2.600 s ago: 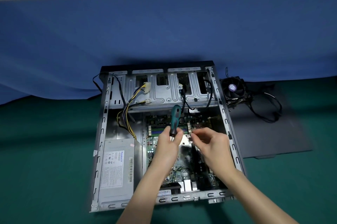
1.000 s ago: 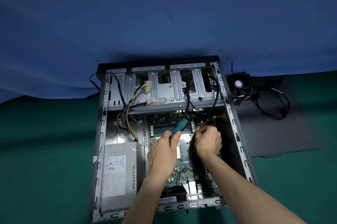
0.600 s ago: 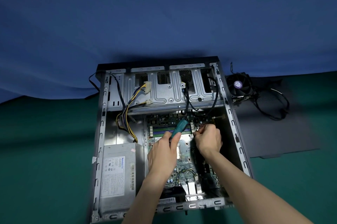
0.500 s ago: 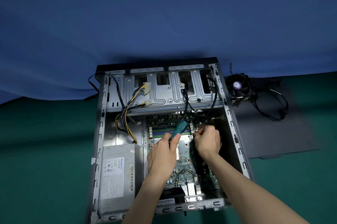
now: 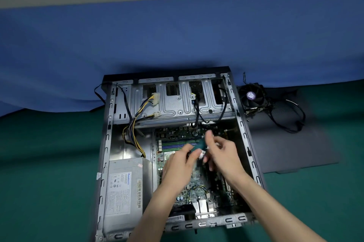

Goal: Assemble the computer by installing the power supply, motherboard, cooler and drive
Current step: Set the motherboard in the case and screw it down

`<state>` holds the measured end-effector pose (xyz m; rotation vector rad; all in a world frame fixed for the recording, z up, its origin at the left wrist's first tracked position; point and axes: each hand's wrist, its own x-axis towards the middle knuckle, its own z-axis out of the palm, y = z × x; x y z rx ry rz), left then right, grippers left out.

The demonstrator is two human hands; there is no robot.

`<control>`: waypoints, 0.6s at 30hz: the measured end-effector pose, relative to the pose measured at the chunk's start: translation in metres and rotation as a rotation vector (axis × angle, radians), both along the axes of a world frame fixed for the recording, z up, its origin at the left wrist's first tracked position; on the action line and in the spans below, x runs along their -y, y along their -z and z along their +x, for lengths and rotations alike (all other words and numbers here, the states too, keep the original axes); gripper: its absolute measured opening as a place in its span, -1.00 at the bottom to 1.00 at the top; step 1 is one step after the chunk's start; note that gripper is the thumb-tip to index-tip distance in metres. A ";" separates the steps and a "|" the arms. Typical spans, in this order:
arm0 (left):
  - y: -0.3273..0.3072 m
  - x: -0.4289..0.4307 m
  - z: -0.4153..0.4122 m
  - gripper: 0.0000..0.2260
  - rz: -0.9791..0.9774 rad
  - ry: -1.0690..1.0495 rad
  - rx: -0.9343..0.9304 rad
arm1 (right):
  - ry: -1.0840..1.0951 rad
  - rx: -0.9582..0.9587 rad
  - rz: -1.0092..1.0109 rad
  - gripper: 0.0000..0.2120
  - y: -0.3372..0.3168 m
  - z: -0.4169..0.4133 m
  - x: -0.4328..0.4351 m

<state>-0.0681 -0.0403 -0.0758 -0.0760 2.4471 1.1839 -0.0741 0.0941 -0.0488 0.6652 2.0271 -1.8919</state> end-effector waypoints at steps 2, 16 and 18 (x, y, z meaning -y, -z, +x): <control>-0.001 -0.010 0.000 -0.88 0.152 0.029 0.034 | -0.087 -0.057 -0.039 -0.58 -0.014 0.002 -0.003; 0.007 -0.030 -0.004 -0.65 -0.253 0.203 0.059 | 0.064 -0.667 0.902 -0.74 -0.019 0.047 -0.014; 0.009 -0.034 -0.002 -0.60 -0.276 0.258 0.047 | 0.017 -0.656 0.951 -0.76 -0.015 0.045 -0.016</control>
